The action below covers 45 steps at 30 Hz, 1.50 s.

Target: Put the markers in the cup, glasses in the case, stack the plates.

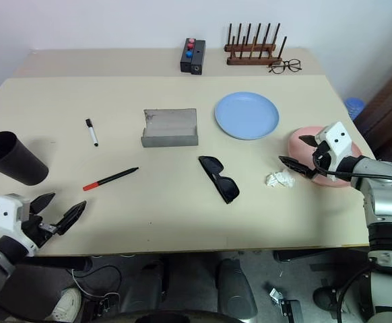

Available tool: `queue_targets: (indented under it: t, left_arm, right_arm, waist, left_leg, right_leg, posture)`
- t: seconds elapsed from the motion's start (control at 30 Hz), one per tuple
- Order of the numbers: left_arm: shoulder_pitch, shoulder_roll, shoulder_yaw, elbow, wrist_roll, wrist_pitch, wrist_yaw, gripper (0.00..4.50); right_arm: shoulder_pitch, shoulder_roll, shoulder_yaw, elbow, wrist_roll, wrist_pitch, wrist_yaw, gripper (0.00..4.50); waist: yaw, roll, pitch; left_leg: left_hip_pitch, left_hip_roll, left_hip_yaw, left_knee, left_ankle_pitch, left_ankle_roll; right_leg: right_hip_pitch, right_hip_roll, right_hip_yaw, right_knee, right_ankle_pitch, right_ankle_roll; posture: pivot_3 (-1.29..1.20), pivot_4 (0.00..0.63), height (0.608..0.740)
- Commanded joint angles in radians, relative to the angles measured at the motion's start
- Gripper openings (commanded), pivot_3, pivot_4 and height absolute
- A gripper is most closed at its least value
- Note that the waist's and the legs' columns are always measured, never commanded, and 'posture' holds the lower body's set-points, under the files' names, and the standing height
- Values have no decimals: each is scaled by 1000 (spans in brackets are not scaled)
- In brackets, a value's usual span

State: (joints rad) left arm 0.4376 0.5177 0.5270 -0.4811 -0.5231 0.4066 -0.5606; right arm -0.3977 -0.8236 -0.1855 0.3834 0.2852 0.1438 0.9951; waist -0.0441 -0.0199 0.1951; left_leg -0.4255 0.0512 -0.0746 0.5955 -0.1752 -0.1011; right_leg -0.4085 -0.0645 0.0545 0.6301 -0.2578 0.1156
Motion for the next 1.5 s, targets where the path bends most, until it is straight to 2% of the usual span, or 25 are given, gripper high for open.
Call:
queue_targets:
  t: [0.03,0.33,0.43,0.73,0.97,1.1,1.27,1.43,1.5]
  left_arm:
    - [-11,0,12,7,11,-40,-7,4500]
    - [-42,-1,-30,-16,21,-27,9,4500]
    - [-72,14,-56,-16,32,-10,17,4500]
    - [-279,80,-175,3,25,122,39,4500]
    - [-533,242,-345,90,103,315,19,4500]
    - [-653,343,-445,112,100,433,-67,4500]
    - [-726,444,-533,140,101,538,-161,4500]
    - [-760,494,-588,127,95,595,-230,4500]
    - [-756,500,-591,120,92,612,-238,3966]
  right_arm:
    - [-29,-5,-19,10,0,-32,0,4433]
    - [-31,22,-6,-20,5,-44,1,4433]
    - [-30,64,20,-61,3,-37,-14,4433]
    - [-65,188,103,-211,-12,-17,-79,4433]
    - [-18,214,133,-435,19,81,-111,4433]
    - [36,226,164,-566,40,142,-119,4433]
    - [94,201,251,-714,79,209,-48,4433]
    - [111,205,318,-784,94,229,-11,4433]
    - [108,221,335,-781,91,229,-20,4500]
  waist:
    - [0,0,0]
    - [0,0,0]
    - [0,0,0]
    - [4,0,0]
    - [4,0,0]
    - [2,0,0]
    - [-1,0,0]
    - [1,0,0]
    - [1,0,0]
  left_leg:
    - [0,0,0,0,0,0]
    - [0,0,0,0,0,0]
    - [0,0,0,0,0,0]
    - [0,0,0,0,0,0]
    - [0,0,0,0,0,0]
    - [0,0,-1,-1,0,0]
    - [0,1,0,-2,0,0]
    - [0,1,0,-1,0,0]
    - [0,1,0,-1,0,0]
  right_leg:
    - [0,0,0,0,0,0]
    - [0,0,0,0,0,0]
    - [0,0,0,0,0,0]
    - [1,1,0,1,0,0]
    - [0,1,0,2,0,1]
    - [0,1,0,2,0,1]
    - [-1,1,0,2,0,1]
    - [-1,1,0,2,0,1]
    - [-1,1,0,2,0,1]
  posture:
    - [0,150,738]
    - [0,150,738]
    - [0,150,738]
    - [0,150,738]
    - [0,150,738]
    - [0,150,738]
    - [0,150,738]
    - [0,150,738]
    - [0,150,738]
